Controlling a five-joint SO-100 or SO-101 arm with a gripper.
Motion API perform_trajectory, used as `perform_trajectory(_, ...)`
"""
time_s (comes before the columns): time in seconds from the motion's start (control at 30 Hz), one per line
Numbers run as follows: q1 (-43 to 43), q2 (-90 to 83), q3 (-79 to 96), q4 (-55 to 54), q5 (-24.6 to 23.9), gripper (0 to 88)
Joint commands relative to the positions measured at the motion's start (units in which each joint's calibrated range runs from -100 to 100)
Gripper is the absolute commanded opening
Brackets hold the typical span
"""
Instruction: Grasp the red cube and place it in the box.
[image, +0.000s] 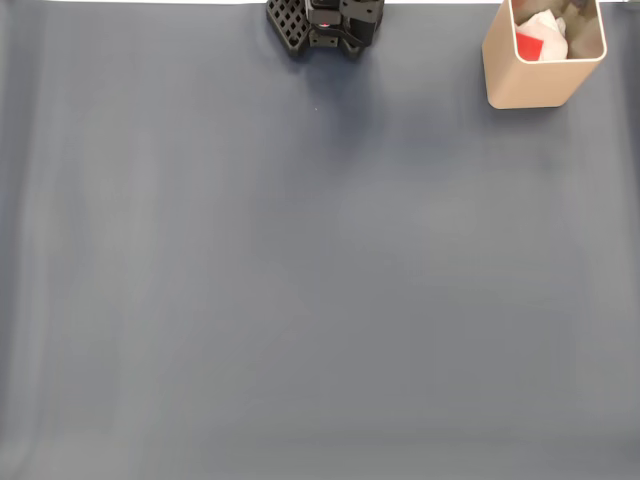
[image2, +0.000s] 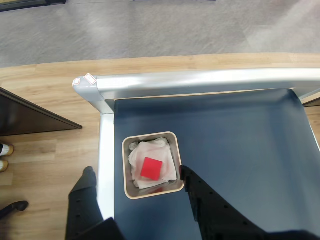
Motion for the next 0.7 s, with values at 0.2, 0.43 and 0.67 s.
perform_trajectory(0.2, 0.2, -1.6, -0.3, -2.5, -0.2, 46.0)
perform_trajectory(0.43, 0.2, -2.4, 0.9, -3.1, -0.6, 46.0)
perform_trajectory(0.67, 0.6, -2.6, 1.2, -3.3, -0.2, 41.5)
